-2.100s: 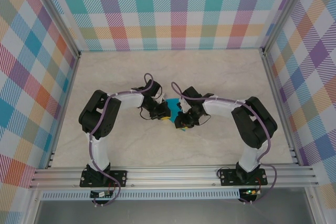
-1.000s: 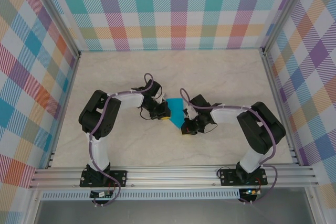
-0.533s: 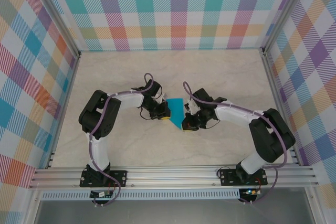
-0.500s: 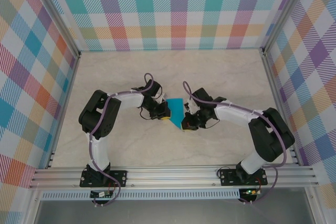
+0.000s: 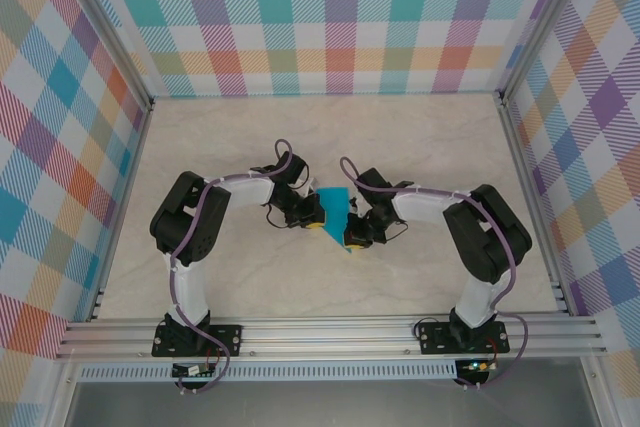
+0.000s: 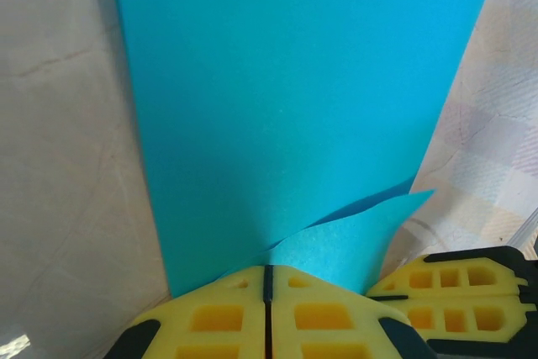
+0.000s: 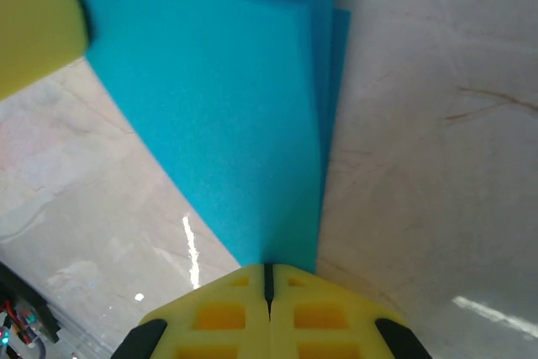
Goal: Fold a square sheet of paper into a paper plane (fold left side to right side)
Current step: Third fold the triangle at the center of the table.
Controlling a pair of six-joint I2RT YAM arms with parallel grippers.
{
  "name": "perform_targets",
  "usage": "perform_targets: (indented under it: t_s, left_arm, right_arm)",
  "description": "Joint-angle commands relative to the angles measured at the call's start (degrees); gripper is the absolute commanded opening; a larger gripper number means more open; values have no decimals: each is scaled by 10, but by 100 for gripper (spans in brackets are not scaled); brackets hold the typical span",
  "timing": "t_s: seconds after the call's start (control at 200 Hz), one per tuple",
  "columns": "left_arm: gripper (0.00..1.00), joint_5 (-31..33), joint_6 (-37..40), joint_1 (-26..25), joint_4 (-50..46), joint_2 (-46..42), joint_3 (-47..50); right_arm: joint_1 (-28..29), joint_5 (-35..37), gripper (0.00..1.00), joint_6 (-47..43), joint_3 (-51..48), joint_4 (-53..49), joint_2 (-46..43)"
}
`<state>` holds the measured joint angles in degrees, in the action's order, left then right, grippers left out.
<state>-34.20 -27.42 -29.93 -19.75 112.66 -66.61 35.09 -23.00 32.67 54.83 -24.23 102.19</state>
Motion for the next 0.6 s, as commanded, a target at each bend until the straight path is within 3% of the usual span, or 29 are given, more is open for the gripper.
perform_targets:
  t_s: [0.0, 0.295, 0.595]
  left_arm:
    - [7, 53, 8, 0, -46, -11, 11]
    - [10, 27, 0, -11, -16, -84, 16]
    - [7, 15, -6, -64, -16, -88, 24]
  right_arm:
    - [2, 19, 0, 9, -8, -17, 29]
    - [2, 55, 0, 8, -19, -49, 39]
    - [2, 63, 0, 5, -17, -55, 38]
